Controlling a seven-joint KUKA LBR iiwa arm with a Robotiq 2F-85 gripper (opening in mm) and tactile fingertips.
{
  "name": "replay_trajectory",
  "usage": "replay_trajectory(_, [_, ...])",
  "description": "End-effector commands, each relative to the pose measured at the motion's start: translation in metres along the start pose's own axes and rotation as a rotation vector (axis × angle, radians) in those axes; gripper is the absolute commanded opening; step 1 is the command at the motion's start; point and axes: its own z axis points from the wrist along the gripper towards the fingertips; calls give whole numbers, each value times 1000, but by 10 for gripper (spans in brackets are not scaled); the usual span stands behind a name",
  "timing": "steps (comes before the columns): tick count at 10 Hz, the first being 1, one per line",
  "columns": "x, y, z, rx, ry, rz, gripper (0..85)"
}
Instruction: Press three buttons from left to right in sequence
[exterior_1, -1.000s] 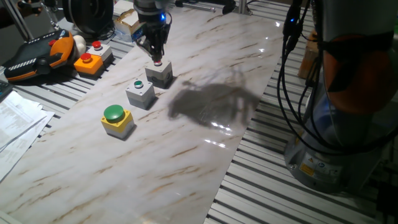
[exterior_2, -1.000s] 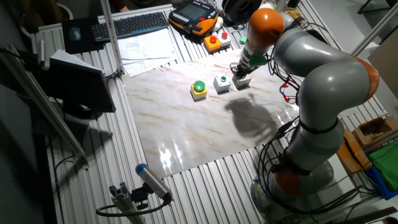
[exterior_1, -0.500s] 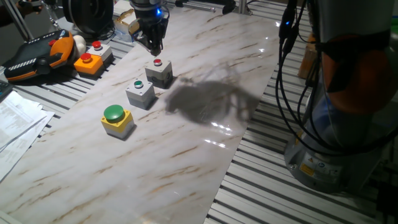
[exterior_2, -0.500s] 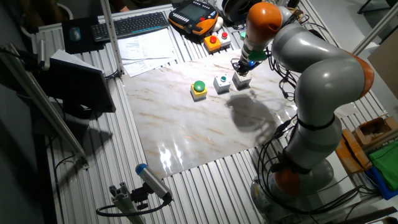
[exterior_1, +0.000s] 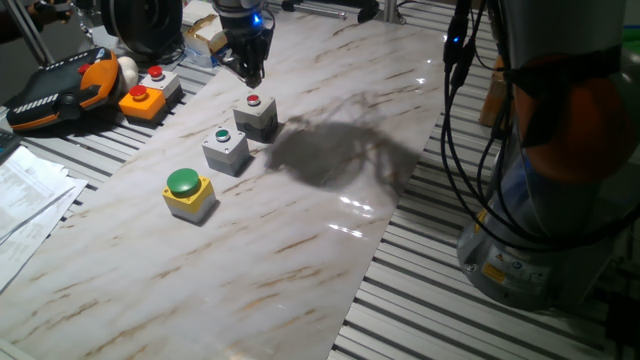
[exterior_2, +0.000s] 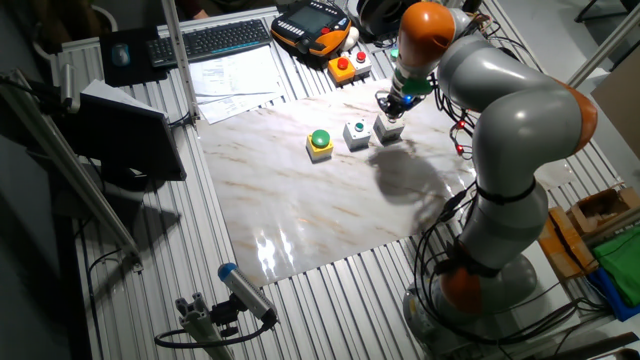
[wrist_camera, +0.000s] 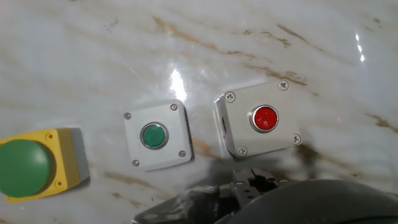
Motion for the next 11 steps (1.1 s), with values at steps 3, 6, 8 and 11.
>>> replay_trajectory(3, [1, -3, 6, 0, 1, 10, 7])
replay_trajectory(6, [0, -4, 8, -7, 4, -10, 7])
replay_trajectory(8, [0, -4, 8, 23, -10, -18, 7])
replay_trajectory(11, [0, -4, 8, 28, 20, -11, 7])
